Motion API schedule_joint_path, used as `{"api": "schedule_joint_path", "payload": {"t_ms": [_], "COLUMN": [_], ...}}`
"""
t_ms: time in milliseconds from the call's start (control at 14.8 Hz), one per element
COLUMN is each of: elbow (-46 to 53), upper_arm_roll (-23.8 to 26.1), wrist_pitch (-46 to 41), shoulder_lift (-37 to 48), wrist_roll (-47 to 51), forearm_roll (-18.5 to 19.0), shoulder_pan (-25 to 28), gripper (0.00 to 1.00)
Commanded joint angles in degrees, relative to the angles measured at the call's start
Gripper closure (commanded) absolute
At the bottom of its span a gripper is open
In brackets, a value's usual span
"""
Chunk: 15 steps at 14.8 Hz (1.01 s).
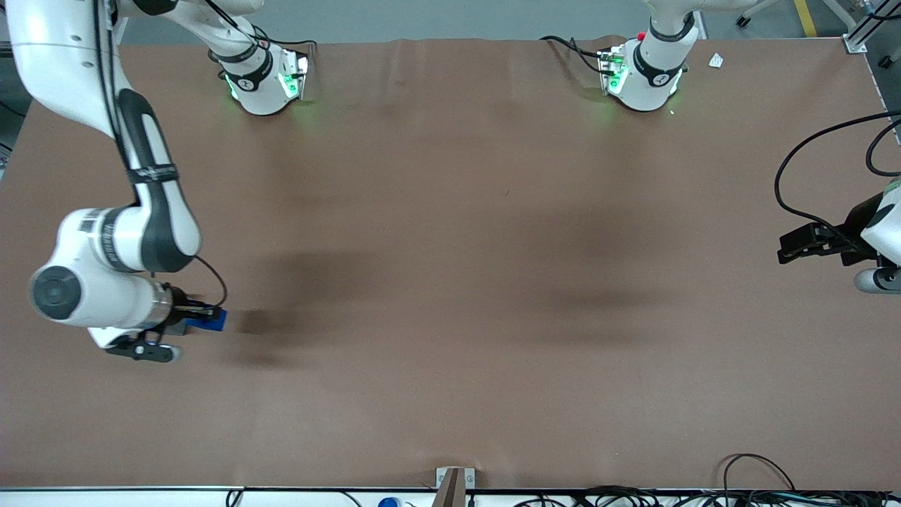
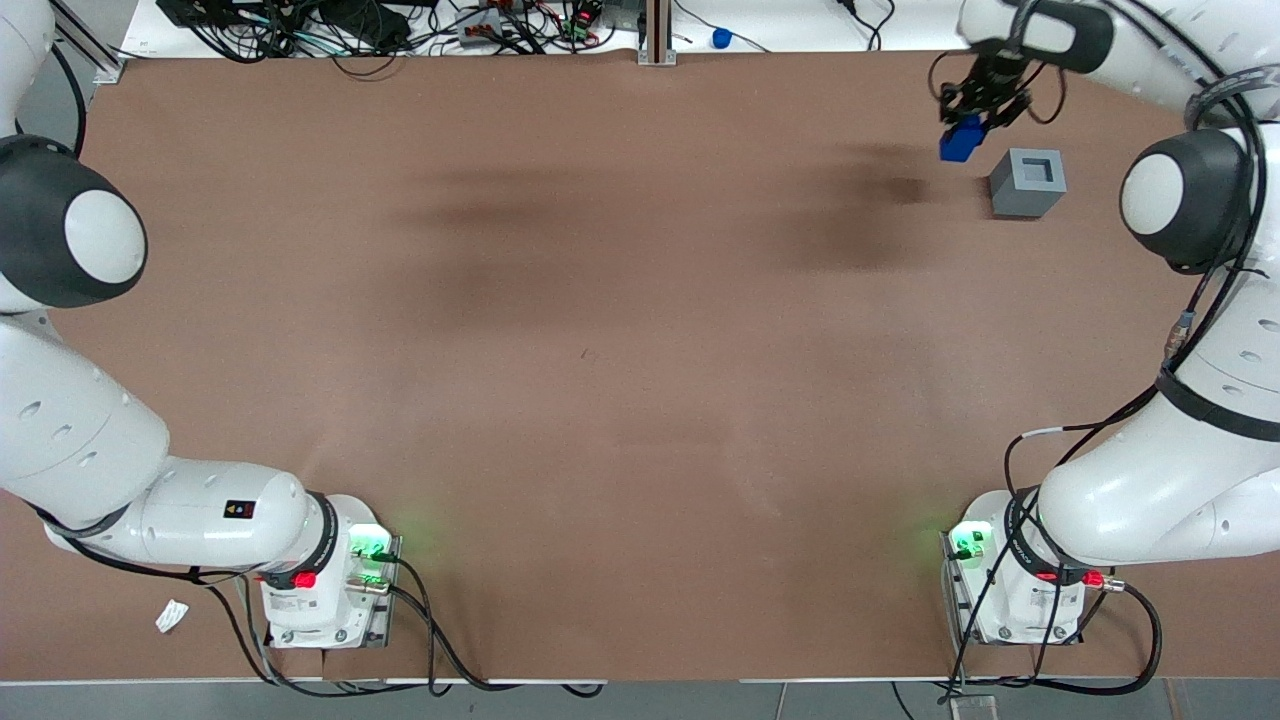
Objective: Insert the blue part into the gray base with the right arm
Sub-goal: 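Lift the blue block and carry it over the gray base's opening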
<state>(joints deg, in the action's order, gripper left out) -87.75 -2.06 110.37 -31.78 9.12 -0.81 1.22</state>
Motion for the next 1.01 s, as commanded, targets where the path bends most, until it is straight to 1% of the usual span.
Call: {"api": "schedule_joint_path", "payload": {"t_ms": [0, 269, 539, 943], "elbow": [0.8, 0.5, 0.2, 0.3], "upper_arm_roll": [0.7, 0.8, 0.8, 0.7], "wrist_pitch": [-2.7, -5.0, -5.6, -4.2], "shoulder_lift": [0.2, 0.3, 0.8, 0.4], "wrist_roll": [-1.6, -7.8, -12.2, -17.7], "forearm_roll": [-0.2, -0.2, -0.2, 0.0], "shoulder_pan": [-2.3, -6.6, -8.9, -11.9], "gripper": [0.98, 0.99, 1.0, 1.0]}}
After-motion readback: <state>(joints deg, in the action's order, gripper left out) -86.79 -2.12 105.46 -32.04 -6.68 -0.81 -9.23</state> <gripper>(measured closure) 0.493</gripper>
